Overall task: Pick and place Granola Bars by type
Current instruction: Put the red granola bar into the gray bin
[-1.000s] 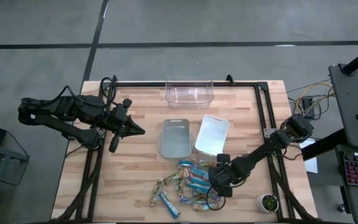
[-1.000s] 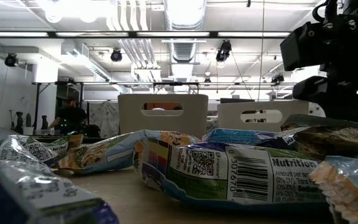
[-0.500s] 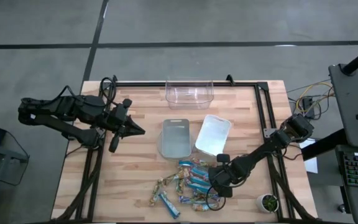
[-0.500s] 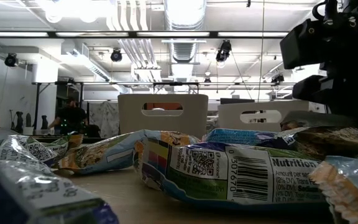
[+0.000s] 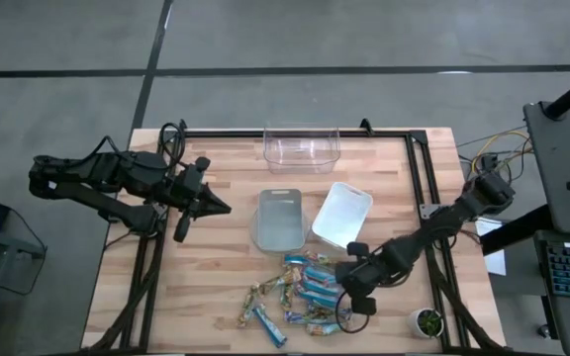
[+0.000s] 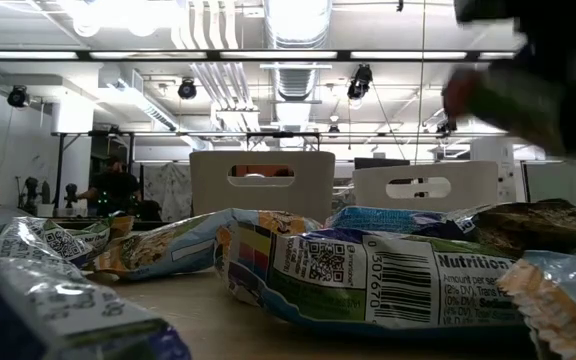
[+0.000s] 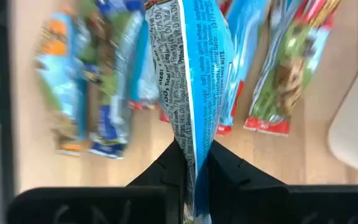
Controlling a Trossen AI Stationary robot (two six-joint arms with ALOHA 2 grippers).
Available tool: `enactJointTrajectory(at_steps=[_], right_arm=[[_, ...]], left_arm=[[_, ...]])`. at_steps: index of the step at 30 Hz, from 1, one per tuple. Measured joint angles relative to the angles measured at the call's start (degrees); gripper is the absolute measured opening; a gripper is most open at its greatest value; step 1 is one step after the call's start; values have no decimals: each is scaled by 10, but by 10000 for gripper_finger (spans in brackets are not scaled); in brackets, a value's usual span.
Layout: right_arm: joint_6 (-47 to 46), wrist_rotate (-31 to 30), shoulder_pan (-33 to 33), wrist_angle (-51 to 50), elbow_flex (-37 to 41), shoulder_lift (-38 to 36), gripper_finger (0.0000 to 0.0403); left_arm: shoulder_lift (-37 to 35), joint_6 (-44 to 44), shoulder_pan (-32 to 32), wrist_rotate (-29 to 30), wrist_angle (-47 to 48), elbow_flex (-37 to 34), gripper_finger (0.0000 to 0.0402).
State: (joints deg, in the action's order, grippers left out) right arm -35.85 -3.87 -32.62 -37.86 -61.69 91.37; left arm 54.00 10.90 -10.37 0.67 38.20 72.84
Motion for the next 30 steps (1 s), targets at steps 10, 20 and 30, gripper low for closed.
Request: enactJointTrajectory(at_steps=[10, 20, 30], right_arm=[[54, -25, 7, -91, -121, -54, 31], [60, -41, 68, -175, -217, -59, 31], [88, -40, 179, -199, -279, -61, 31]], left_arm=[[0, -3, 0, 8, 0, 0, 0], [4, -2, 0, 8, -1, 0, 0], [4, -2, 0, 7, -1, 0, 0]])
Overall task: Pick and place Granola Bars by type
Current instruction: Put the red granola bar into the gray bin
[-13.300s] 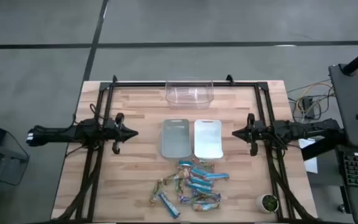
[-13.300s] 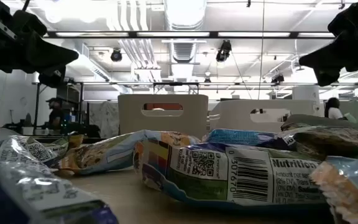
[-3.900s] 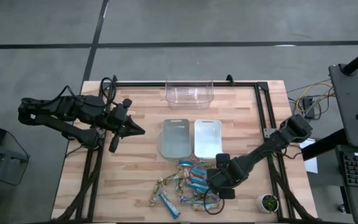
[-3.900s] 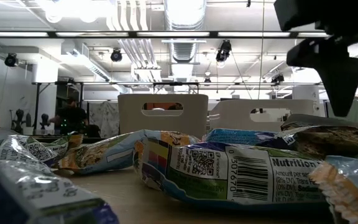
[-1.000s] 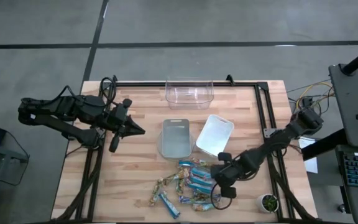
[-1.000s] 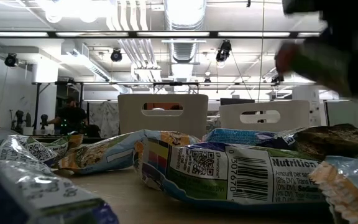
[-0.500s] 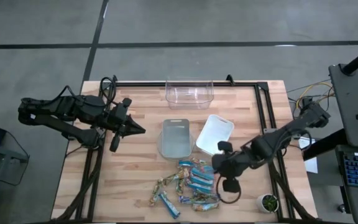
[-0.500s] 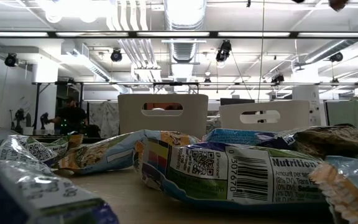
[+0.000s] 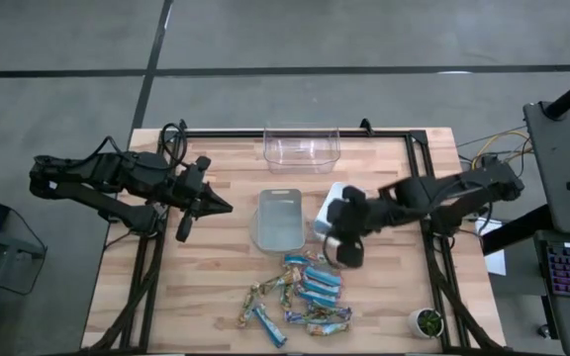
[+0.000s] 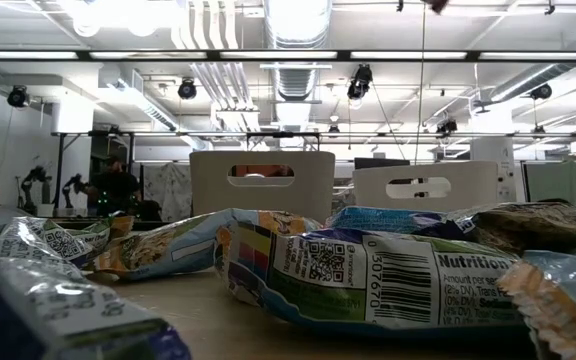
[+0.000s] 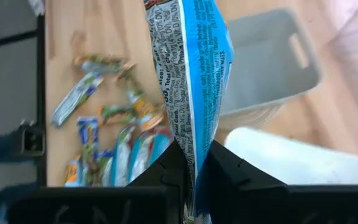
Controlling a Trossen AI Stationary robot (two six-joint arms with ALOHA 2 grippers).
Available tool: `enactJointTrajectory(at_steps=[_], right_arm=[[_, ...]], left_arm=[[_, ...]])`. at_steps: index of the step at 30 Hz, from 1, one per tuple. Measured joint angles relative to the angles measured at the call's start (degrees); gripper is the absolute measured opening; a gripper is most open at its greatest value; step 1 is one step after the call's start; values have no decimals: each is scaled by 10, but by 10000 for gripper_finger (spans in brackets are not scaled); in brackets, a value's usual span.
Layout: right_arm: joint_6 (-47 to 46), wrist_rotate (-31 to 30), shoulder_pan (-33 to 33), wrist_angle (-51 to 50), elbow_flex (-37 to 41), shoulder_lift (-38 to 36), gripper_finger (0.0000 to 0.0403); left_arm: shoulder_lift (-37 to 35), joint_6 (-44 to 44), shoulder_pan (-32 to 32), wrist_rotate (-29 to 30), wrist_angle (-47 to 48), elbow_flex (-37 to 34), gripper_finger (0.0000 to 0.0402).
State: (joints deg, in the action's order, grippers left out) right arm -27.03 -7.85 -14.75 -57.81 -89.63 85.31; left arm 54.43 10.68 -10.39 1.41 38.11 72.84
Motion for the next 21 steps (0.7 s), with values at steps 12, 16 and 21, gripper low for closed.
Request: enactJointTrajectory(at_steps=[12, 16, 21], right_arm=[[78, 21, 174, -30, -62, -1, 31], [102, 51, 238, -32, -71, 0, 31], [141, 79, 316, -31, -85, 1, 31]], left_arm=[[0, -2, 0, 0, 0, 0, 0], [0, -2, 0, 0, 0, 0, 0], [0, -2, 0, 0, 0, 0, 0]])
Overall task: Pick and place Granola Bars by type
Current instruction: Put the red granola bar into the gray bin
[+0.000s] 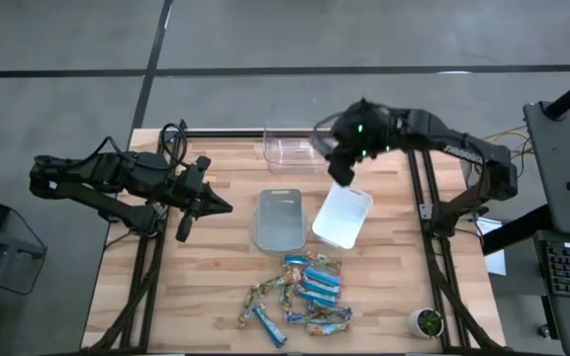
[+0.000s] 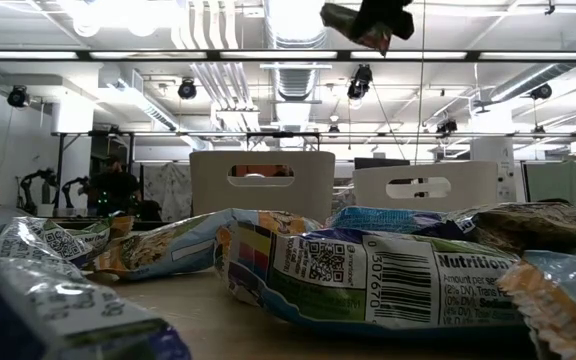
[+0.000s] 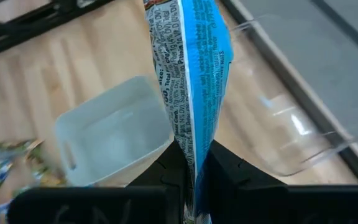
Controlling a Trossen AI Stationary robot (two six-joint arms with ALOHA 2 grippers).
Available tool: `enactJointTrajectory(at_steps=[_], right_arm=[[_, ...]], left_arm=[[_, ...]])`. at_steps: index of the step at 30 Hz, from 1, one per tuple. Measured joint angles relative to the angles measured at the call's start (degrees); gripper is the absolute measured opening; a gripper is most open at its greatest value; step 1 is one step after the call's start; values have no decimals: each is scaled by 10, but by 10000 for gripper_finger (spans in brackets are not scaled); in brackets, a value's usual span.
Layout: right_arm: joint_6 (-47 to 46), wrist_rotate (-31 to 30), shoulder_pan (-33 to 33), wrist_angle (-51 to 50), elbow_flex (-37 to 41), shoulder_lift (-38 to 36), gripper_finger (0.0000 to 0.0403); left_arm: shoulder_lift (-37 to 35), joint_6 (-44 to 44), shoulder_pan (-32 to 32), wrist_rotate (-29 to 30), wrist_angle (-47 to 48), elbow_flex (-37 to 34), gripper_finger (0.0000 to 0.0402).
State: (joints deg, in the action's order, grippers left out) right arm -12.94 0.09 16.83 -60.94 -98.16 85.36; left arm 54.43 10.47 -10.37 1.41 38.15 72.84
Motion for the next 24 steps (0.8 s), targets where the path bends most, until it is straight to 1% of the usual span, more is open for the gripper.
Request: enactJointTrajectory(at_steps=[4, 9, 12, 14, 19, 24], right_arm=[[36, 9, 50, 2, -1, 0, 31], [75, 38, 95, 17, 1, 3, 31], [90, 68, 119, 24, 2, 14, 31], [96, 80, 128, 31, 2, 27, 31], [126, 81, 142, 33, 0, 75, 31], [161, 79, 152, 33, -28, 131, 31]], left_arm=[[0, -1, 0, 0, 0, 0, 0], [0, -3, 0, 1, 0, 0, 0], [0, -3, 0, 2, 0, 0, 0], [0, -3, 0, 2, 0, 0, 0], [0, -1, 0, 2, 0, 0, 0], [0, 0, 0, 2, 0, 0, 0]])
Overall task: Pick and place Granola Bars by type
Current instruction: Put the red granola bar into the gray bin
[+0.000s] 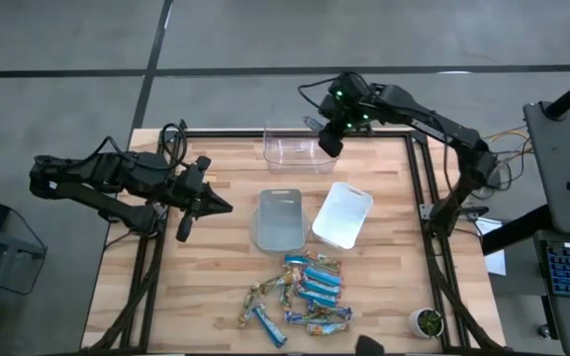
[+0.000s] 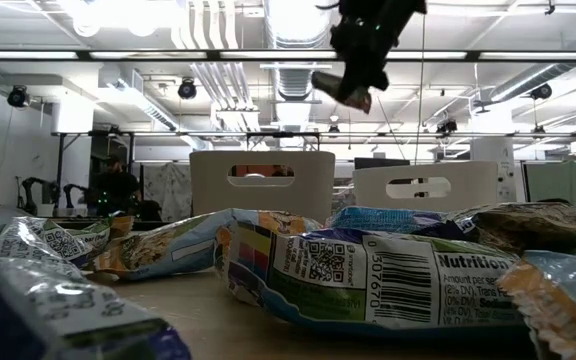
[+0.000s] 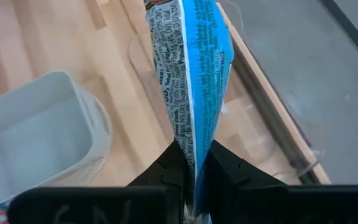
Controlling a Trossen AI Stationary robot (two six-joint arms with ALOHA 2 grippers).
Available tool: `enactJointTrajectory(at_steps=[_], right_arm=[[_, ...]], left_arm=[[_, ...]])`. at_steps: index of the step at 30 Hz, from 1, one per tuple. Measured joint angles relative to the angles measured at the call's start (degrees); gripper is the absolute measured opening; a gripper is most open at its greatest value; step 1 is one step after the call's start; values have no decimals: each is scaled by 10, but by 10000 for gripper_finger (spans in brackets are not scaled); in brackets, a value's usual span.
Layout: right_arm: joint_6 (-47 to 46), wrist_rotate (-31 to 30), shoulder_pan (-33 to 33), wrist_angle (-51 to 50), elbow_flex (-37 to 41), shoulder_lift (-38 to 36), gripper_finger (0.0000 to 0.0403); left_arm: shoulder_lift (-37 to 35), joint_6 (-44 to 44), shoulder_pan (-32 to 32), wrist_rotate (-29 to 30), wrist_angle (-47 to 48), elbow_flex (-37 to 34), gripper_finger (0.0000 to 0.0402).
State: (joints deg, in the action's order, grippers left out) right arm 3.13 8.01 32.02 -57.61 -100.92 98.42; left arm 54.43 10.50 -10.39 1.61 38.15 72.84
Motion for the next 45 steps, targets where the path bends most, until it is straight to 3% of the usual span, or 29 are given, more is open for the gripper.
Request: enactJointTrajectory(at_steps=[11, 22, 29, 45], right_arm=[[56, -1, 5, -13, -123, 124, 31], [74, 0, 5, -99, -265, 214, 31], [69, 2, -29, -143, -267, 204, 31], [43, -5, -192, -130, -260, 239, 31]], left_arm=[[0, 3, 0, 9, 0, 0, 0], [0, 9, 0, 10, 0, 0, 0], [0, 9, 0, 11, 0, 0, 0], [0, 9, 0, 10, 18, 0, 0]])
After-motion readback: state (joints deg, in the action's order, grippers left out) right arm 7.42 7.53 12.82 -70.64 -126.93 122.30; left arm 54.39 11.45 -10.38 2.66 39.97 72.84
